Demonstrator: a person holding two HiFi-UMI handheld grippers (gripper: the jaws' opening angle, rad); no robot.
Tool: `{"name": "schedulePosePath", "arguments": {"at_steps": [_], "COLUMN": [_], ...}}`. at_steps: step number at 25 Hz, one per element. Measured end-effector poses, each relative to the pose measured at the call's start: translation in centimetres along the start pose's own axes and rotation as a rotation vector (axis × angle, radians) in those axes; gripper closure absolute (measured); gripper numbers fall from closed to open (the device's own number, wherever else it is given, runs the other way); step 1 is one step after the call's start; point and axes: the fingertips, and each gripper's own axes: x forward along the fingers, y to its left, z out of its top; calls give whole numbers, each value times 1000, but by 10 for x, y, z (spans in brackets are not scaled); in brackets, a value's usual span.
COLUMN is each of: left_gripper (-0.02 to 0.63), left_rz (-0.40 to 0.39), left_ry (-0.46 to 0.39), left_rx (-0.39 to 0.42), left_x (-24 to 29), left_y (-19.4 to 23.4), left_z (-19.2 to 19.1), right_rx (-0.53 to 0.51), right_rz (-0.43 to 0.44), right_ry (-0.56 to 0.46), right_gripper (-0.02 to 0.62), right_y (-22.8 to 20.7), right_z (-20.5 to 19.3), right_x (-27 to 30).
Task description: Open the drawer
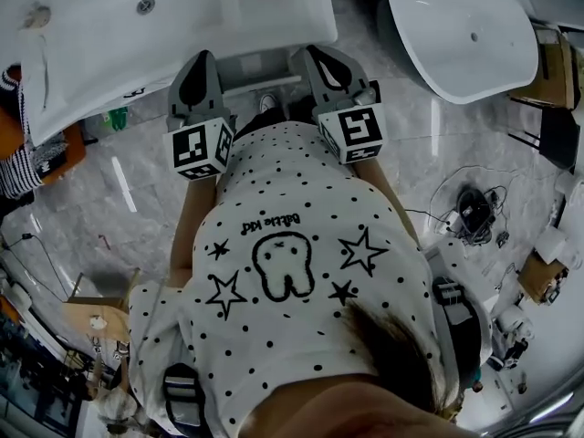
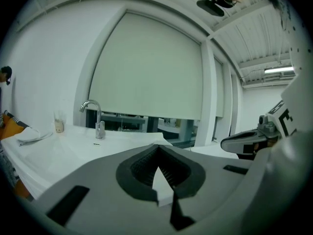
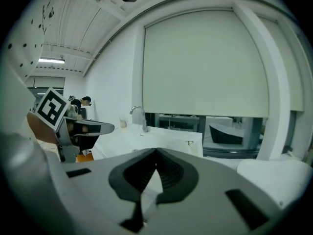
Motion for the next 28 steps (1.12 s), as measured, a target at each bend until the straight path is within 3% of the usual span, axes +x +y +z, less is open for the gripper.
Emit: {"name": "schedulePosePath", "arguments": {"at_steps": [6, 10, 17, 21, 28], "left_gripper": [602, 603, 602, 601, 601], "left_rz": [3, 14, -37, -76, -63], "left_ry": [-15, -36, -59, -36, -7], "left_rx": [62, 37, 23, 9, -33], "left_x": [-8, -14, -23, -24, -27], "left_y": [-3, -3, -13, -17, -14], "left_z": [7, 16, 29, 18, 13], "right_rx": [-24, -26, -35, -37, -50], "right_rz": [-3, 8, 48, 75, 102], "right_ry": [-15, -30, -66, -66, -55], "right_gripper": [581, 581, 581, 581, 581], "right_y": [1, 1, 17, 25, 35], "right_z": [5, 10, 20, 15, 11], "right_x": [2, 1, 4, 6, 1]}}
